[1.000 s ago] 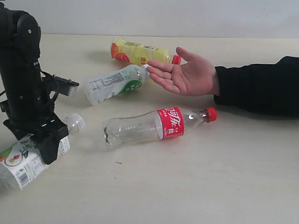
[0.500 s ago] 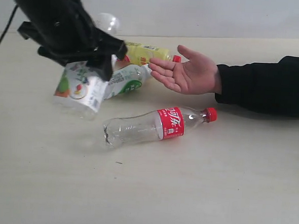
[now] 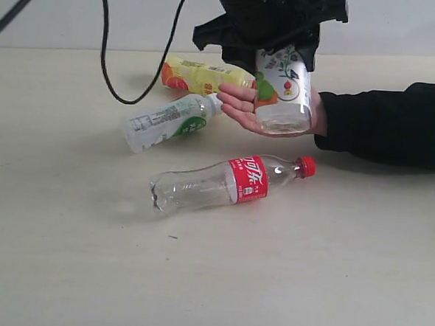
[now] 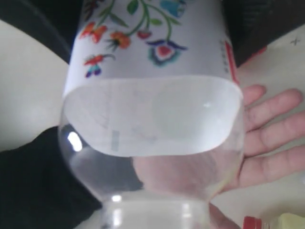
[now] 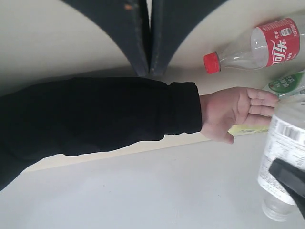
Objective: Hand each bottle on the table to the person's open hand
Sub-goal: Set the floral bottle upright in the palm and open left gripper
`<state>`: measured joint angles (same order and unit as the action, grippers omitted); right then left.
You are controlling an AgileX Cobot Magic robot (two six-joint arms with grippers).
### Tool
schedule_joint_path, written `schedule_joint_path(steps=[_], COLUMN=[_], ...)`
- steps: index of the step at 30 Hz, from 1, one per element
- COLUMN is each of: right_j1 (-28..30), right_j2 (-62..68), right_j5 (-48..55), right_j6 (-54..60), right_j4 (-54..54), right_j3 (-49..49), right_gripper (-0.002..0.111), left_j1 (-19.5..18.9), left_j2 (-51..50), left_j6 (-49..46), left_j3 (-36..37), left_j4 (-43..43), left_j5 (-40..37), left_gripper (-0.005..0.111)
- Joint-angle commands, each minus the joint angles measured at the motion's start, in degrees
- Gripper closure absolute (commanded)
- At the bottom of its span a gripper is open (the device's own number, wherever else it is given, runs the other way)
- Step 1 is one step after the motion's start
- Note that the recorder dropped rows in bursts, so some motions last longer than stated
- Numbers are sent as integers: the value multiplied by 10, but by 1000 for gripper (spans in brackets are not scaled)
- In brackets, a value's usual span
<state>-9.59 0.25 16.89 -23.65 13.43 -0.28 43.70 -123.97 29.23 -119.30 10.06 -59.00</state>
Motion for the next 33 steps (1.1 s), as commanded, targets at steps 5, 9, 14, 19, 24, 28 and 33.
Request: schedule_joint_path(steps=[5, 9, 14, 19, 24, 28, 33], right_j1=[3, 3, 3, 3, 3, 3, 3], right_j2=[-3, -3, -3, -3, -3, -3, -3], right_j5=[-5, -5, -5, -5, -5, -5, -5], right_j6=[0, 0, 0, 0, 0, 0, 0], right_j4=[0, 0, 0, 0, 0, 0, 0], right_j3=[3, 3, 3, 3, 3, 3, 3], right_gripper=[108, 108, 108, 108, 108, 108, 108], left_j1=[-7, -19, -33, -46, -56, -60, -61], left_j2=[-46, -56, -68, -89, -111, -117, -117], left_j6=[68, 70, 72, 72, 70, 55, 54], left_j3=[-13, -13, -13, -13, -13, -13, -13], left_j4=[10, 11, 14, 39, 67, 70, 73], left_j5=[115, 118, 122, 137, 145, 152, 156], left_gripper=[107, 107, 107, 107, 107, 105, 74])
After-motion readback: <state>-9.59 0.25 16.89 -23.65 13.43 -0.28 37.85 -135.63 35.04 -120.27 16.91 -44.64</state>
